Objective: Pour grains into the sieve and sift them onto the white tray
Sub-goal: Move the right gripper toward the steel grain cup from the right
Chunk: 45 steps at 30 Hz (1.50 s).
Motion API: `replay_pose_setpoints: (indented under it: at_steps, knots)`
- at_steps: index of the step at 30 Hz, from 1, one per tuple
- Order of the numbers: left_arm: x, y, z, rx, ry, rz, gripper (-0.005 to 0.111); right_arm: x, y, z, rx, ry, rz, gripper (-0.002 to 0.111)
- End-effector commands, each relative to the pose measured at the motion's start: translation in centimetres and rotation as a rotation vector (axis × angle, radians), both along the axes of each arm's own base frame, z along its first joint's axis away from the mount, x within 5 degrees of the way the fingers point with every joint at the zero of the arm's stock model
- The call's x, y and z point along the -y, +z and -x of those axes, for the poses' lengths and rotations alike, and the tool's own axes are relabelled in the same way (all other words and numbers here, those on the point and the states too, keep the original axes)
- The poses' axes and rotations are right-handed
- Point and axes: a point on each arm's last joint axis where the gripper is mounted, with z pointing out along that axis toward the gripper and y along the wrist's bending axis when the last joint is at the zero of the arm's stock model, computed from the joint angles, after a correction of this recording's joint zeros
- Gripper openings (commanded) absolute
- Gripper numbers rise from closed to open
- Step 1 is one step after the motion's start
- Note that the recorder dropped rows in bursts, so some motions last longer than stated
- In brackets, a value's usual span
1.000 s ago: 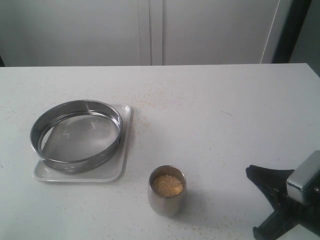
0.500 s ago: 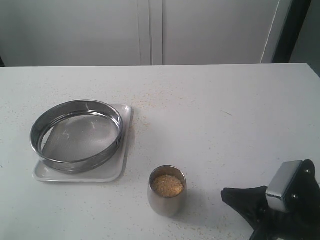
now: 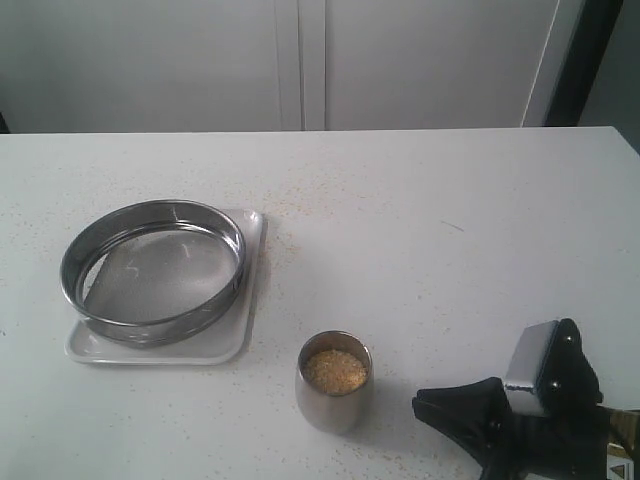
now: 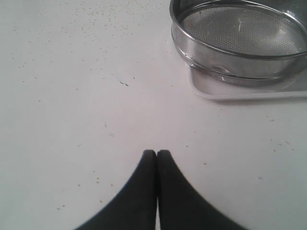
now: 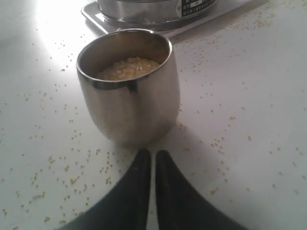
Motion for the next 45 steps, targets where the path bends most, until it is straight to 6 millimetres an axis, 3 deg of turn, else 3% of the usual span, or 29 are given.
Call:
replay_pose_setpoints:
  at_steps: [1,2,3,5,6,17,24,39,45]
  knots:
    - [0.0,-0.4,0.1,-0.014,0.002,0.005,0.000,-0.1,0.2,-0.5,0.032,0.020,-0.009,0.036]
    - [0.0,-0.4,0.1,-0.014,0.002,0.005,0.000,-0.1,0.2,-0.5,0.035,0.020,-0.010,0.046]
    - [0.0,-0.4,0.1,-0.014,0.002,0.005,0.000,-0.3,0.3,-0.6,0.045,0.044,-0.010,0.063]
    - [0.0,-0.4,0.1,-0.014,0.002,0.005,0.000,-0.5,0.4,-0.9,0.066,0.094,-0.012,0.078]
    - [0.0,-0.4,0.1,-0.014,0.002,0.005,0.000,-0.5,0.4,-0.9,0.074,0.113,-0.012,0.081]
    - [0.0,-0.4,0.1,-0.014,0.002,0.005,0.000,-0.7,0.7,-1.9,0.117,0.138,-0.009,0.081]
    - [0.0,-0.4,0.1,-0.014,0.002,0.005,0.000,-1.2,0.7,-1.7,0.154,0.170,0.007,0.097]
    - [0.0,-0.4,0.1,-0.014,0.002,0.005,0.000,-3.2,1.0,-2.2,0.208,0.188,0.009,0.097]
    - [0.0,-0.4,0.1,-0.014,0.002,0.005,0.000,-4.0,-0.1,-2.2,0.168,0.226,0.009,0.097]
